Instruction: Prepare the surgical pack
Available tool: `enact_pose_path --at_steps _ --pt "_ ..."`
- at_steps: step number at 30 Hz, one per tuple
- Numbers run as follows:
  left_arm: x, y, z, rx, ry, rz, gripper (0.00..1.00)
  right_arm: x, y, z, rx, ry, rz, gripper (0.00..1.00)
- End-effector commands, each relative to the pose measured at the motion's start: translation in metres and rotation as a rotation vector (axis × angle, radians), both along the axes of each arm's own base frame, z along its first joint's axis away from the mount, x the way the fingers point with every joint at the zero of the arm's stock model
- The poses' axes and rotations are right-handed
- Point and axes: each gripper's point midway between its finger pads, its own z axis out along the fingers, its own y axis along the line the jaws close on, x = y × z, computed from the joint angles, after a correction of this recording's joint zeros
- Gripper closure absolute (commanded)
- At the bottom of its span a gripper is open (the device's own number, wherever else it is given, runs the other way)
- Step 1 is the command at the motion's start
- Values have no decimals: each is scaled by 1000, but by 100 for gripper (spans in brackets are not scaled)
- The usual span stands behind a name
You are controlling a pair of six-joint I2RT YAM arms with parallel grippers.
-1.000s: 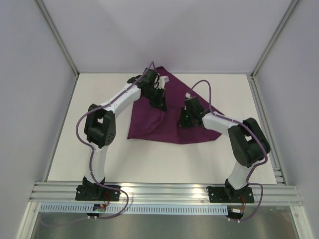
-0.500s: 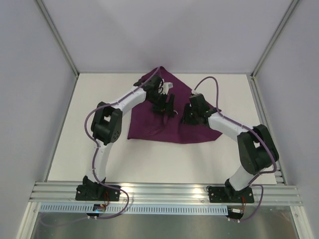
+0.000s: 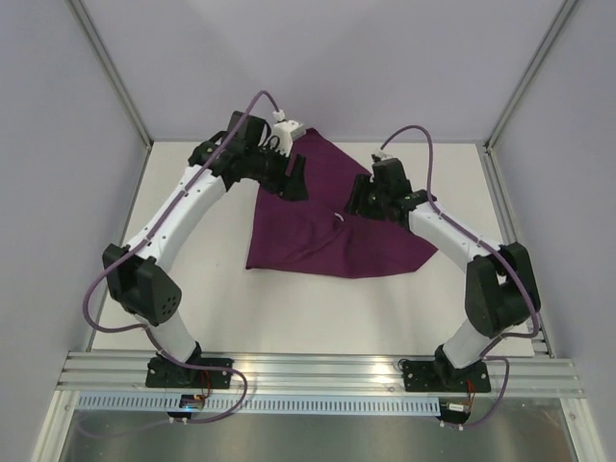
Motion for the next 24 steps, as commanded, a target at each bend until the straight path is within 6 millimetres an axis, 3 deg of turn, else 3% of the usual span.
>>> enact_pose_path --at_steps 1,2,4,5,10,12,15,16,19,20,21,22,23,24 --pt "13 66 -55 218 18 94 26 15 32 1 45 -1 84 45" --pt "11 87 -75 289 33 132 27 16 35 -3 44 10 93 45" --pt "13 104 -95 377 -6 133 25 18 40 -17 29 42 107 43" --pt "10 117 -115 444 2 151 22 18 41 -22 19 49 107 43" --pt "6 131 -167 539 45 138 14 17 34 -51 -39 89 88 43" --pt "2 131 -178 551 70 124 13 13 31 -55 -57 101 95 44" --pt "-2 128 -188 539 88 119 13 11 18 -38 -72 60 83 42" --pt "-2 126 -188 531 87 117 13 10 11 -16 -54 15 67 41" --pt "-3 123 -194 530 95 112 13 2 -37 -14 -43 31 -32 38" --pt "-3 123 -195 534 96 113 13 4 -70 -2 -46 4 -114 36" --pt "-4 122 -196 532 100 111 13 -11 -91 -18 -73 53 -153 35" --pt "-6 120 -195 527 101 104 13 -15 -110 -23 -86 68 -202 34" --pt "-7 118 -195 516 100 99 12 -17 -146 -23 -99 73 -298 34" --pt "-7 116 -194 511 98 95 12 -24 -163 -33 -109 104 -337 34"
